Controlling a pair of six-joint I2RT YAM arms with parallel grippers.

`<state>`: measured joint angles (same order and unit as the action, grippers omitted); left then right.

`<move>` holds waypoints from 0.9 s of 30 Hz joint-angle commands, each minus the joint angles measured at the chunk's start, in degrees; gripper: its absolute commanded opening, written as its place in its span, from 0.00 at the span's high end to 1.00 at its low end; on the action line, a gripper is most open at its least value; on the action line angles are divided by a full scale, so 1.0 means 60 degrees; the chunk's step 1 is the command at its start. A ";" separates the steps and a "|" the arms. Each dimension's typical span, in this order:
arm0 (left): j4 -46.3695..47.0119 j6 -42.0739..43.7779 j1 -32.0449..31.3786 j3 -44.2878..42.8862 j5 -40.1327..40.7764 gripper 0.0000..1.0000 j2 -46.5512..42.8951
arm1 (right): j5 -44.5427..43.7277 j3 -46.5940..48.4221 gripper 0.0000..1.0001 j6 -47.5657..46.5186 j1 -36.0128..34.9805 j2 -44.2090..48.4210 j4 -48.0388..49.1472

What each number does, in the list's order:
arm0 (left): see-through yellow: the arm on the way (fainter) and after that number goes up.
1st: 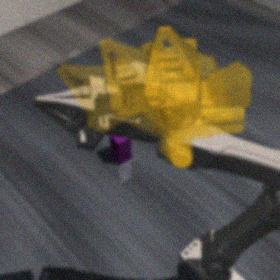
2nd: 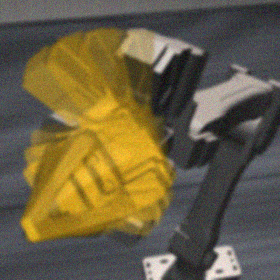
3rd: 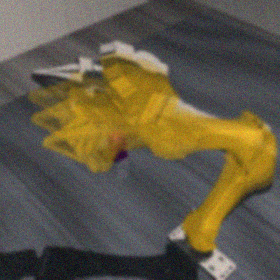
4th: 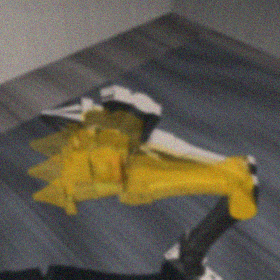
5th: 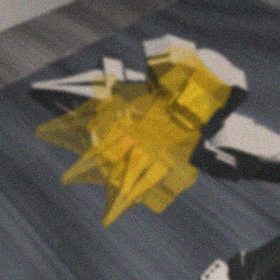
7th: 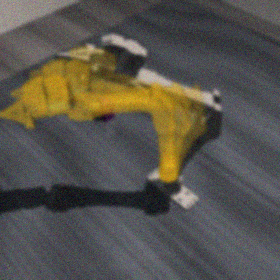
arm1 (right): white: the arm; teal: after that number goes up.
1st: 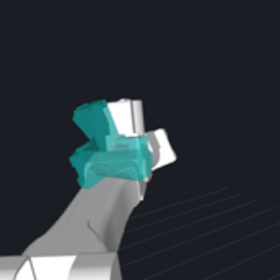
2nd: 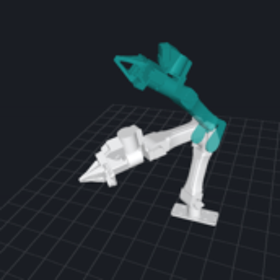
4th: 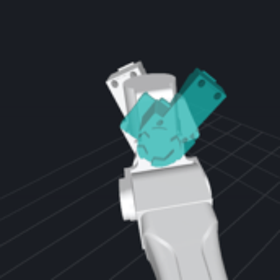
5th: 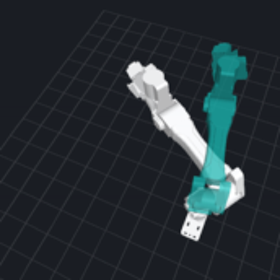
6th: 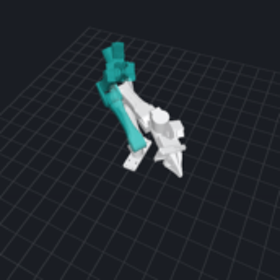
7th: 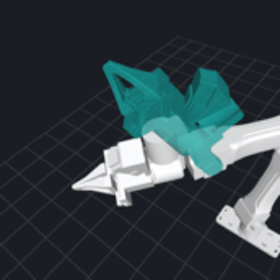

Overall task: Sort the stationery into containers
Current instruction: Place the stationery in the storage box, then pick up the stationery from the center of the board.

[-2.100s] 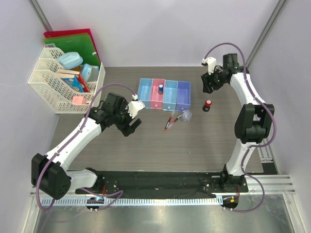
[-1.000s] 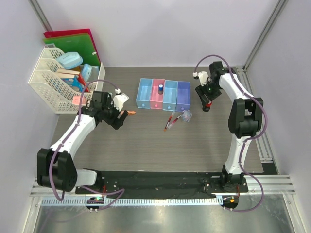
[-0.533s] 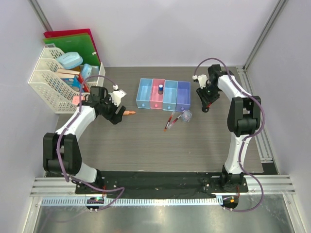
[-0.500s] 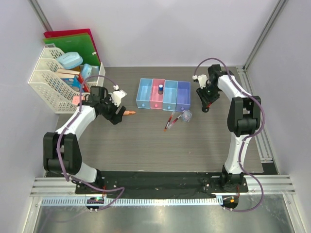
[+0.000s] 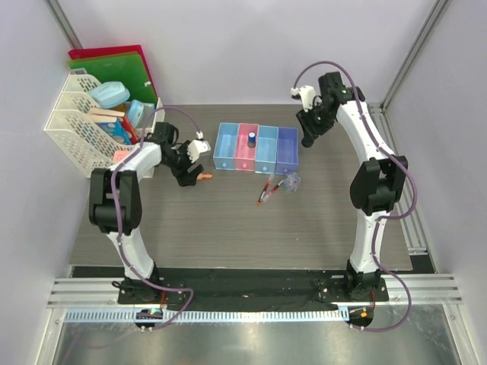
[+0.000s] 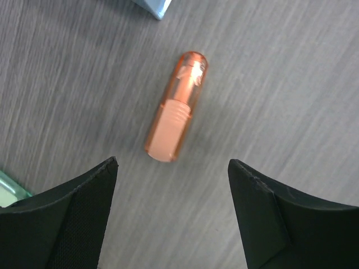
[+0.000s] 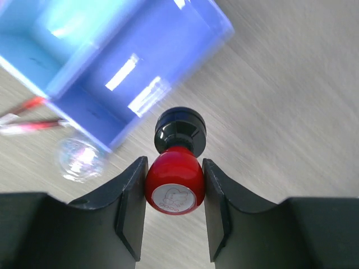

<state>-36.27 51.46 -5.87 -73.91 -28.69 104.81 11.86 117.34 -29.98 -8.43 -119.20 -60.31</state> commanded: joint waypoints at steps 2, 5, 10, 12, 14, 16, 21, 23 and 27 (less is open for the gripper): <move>-0.1029 0.1515 0.0026 -0.1172 -0.0536 0.21 0.1016 | 0.0514 0.2015 0.88 0.0236 -0.1260 -0.0318 -0.0655; -0.1307 0.1940 0.0026 -0.1421 -0.0580 0.23 0.1426 | 0.0324 0.2533 0.89 0.0207 -0.1815 -0.0685 -0.0554; -0.1558 0.2190 -0.0120 -0.1451 -0.0406 0.28 0.1676 | 0.0659 0.3104 0.90 0.0221 -0.2447 -0.1153 -0.0275; -0.1499 0.2175 -0.0222 -0.1451 -0.0288 0.28 0.1705 | 0.0821 0.3090 0.90 0.0294 -0.2667 -0.1228 0.0147; -0.1513 0.2204 -0.0281 -0.1524 -0.0098 0.28 0.1808 | 0.0851 0.3075 0.91 0.0323 -0.2799 -0.1329 0.0369; -0.1513 0.2190 -0.0384 -0.1598 0.0034 0.29 0.1954 | 0.0822 0.3163 0.91 0.0338 -0.2975 -0.1432 0.0501; -0.1572 0.2204 -0.0618 -0.1832 0.0328 0.30 0.2159 | 0.0851 0.3178 0.91 0.0309 -0.3355 -0.1652 0.0531; -0.1645 0.2161 -0.0662 -0.1993 0.0372 0.33 0.2262 | 0.0866 0.3017 0.91 0.0294 -0.3415 -0.1653 0.0575; -0.1893 0.2131 -0.0765 -0.2344 0.0488 0.41 0.2496 | 0.0807 0.2929 0.91 0.0323 -0.3474 -0.1857 0.0707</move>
<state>-44.82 63.68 -9.80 -85.41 -26.81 117.78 15.92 133.62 -28.86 -28.64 -129.54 -58.78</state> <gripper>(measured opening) 0.624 0.444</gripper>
